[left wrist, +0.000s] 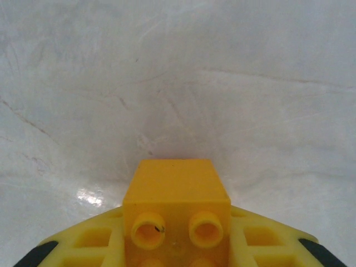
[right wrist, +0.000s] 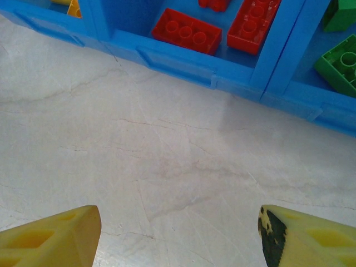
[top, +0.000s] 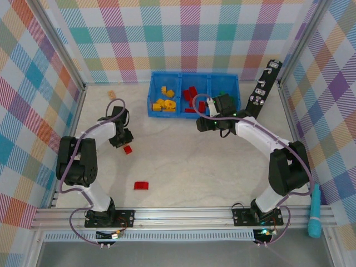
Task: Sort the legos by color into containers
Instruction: Pick up the lego from the middle-left of the table, then place the lego in the container.
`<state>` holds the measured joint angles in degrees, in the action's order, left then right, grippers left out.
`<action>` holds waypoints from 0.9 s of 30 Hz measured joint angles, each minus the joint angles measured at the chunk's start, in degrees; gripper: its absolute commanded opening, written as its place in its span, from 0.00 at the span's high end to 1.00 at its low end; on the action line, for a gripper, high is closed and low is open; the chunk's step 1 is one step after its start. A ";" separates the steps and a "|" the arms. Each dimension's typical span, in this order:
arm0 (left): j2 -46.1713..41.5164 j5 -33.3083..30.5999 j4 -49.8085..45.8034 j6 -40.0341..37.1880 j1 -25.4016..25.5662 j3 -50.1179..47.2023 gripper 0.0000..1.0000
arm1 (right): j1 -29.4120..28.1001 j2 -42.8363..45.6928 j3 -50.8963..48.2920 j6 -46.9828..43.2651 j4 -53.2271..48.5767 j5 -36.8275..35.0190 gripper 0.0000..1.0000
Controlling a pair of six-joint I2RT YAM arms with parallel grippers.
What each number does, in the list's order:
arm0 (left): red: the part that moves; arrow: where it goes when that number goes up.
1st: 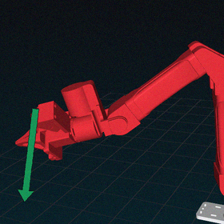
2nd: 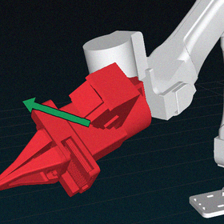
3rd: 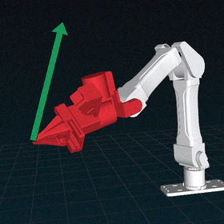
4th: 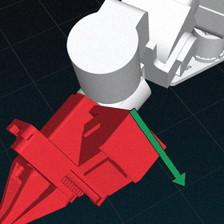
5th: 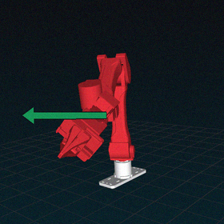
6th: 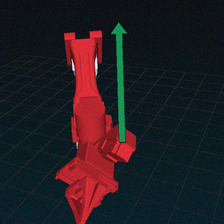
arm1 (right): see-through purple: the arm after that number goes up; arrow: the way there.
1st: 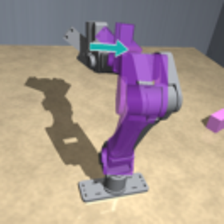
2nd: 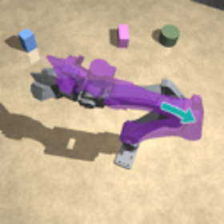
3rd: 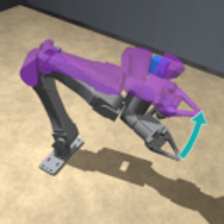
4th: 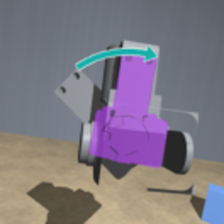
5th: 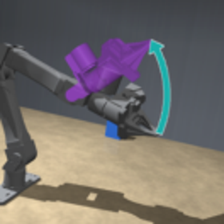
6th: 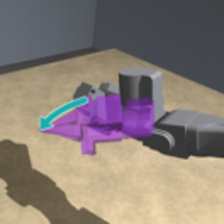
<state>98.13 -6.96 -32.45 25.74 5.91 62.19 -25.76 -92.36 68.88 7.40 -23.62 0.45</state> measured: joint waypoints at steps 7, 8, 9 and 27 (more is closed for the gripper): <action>-1.14 2.93 -2.34 -0.02 2.08 14.53 0.82 | -5.18 5.92 -10.38 -3.61 4.61 5.27 0.20; -1.14 3.43 -2.32 0.00 2.69 16.70 0.82 | -7.45 6.91 -12.09 -4.76 5.88 6.29 0.19; -1.11 4.09 -2.08 0.09 3.52 19.26 0.82 | -10.62 7.82 -13.84 -6.16 7.39 7.50 0.19; 29.66 11.65 11.96 8.26 12.17 42.51 0.77 | -34.60 2.86 -19.67 -24.11 28.37 13.60 0.10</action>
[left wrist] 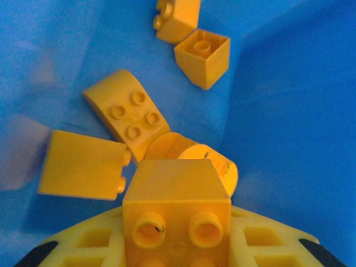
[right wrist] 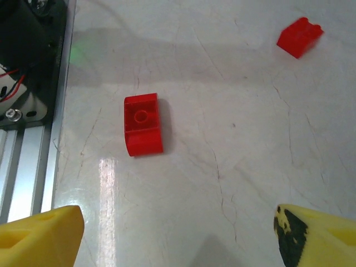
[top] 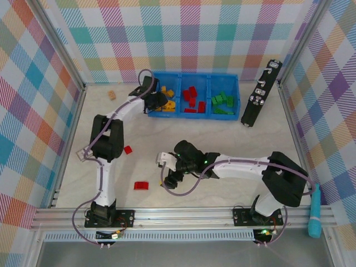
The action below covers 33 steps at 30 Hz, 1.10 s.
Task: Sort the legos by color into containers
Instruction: Place the lego in the container, then pick up the lego from the bottom-center of the table.
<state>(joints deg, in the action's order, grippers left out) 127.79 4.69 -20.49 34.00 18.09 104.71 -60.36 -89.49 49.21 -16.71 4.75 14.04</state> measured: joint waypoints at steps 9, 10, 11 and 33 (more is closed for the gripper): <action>2.75 0.70 1.81 -0.61 0.22 4.57 0.35 | -1.73 -8.59 5.25 -6.67 3.58 -0.42 0.10; 2.75 0.76 1.92 -0.94 0.22 5.09 0.35 | -1.99 -9.46 5.99 -6.97 3.80 -0.31 0.10; 2.75 0.85 2.14 -1.27 0.20 5.60 0.35 | -2.32 -10.32 6.80 -7.32 3.87 -0.09 0.10; -34.16 1.01 5.66 -2.49 -11.26 -12.50 0.31 | -11.39 -26.05 17.62 -9.51 0.52 -9.03 0.23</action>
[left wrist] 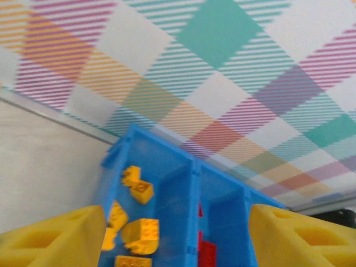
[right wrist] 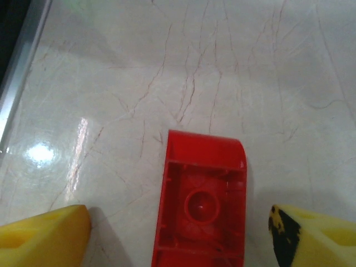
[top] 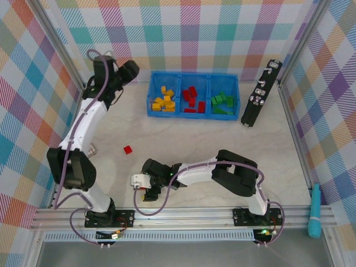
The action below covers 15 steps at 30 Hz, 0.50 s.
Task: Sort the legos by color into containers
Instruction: Pick up the lego from the bottom-center of the table.
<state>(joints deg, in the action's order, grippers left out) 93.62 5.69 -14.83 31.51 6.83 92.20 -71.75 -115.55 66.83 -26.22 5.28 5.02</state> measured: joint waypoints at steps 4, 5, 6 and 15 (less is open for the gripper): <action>-4.28 -0.87 -2.95 -0.35 -2.23 -5.33 0.31 | -0.35 -0.15 0.04 -0.31 0.70 -1.38 0.42; -5.27 -1.05 -3.76 -0.83 -2.45 -6.80 0.30 | -0.39 -0.20 0.04 -0.28 0.74 -1.55 0.48; -6.64 -1.36 -4.83 -1.40 -2.54 -8.87 0.30 | -0.39 -0.28 0.07 -0.35 0.83 -1.60 0.55; -21.24 -6.03 -17.88 -6.16 -3.65 -28.83 0.29 | -0.42 -0.92 0.59 -0.72 1.64 -2.71 0.75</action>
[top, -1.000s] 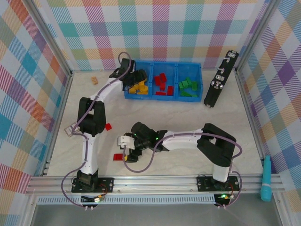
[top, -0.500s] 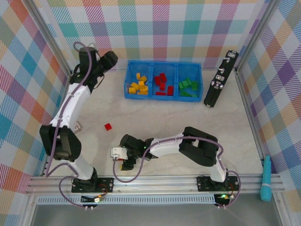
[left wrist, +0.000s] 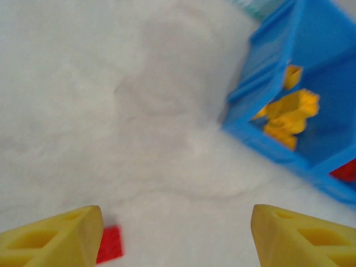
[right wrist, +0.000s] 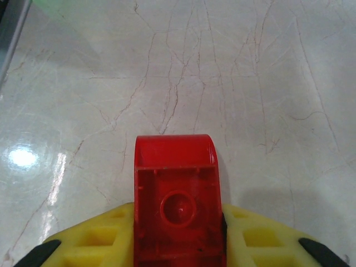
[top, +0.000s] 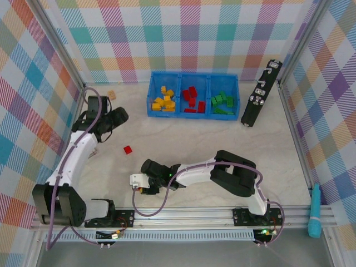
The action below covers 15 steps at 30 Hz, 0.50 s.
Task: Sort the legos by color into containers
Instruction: Pick up the lego from the bottom-center of the table.
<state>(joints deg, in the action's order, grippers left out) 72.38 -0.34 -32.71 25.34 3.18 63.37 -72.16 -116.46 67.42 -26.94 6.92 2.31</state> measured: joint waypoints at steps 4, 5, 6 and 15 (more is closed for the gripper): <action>-1.05 -0.74 -3.19 -1.03 -0.33 -1.38 0.30 | 0.07 0.57 -0.42 -1.01 -0.11 -1.55 0.78; -0.83 -0.72 -3.32 -1.14 -0.33 -1.53 0.31 | 0.33 1.31 -1.18 -1.07 -0.24 -2.03 0.78; -0.61 -0.63 -3.32 -1.18 -0.33 -1.64 0.31 | 0.76 2.25 -2.14 -1.11 -0.61 -2.45 0.79; 8.28 0.81 -2.91 -0.94 -0.04 -2.34 0.32 | 12.72 20.15 -8.37 -1.40 -5.18 -5.38 0.79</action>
<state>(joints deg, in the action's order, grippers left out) 80.66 0.47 -35.62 24.40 3.14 61.04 -59.44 -96.31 59.05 -28.34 1.74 -3.07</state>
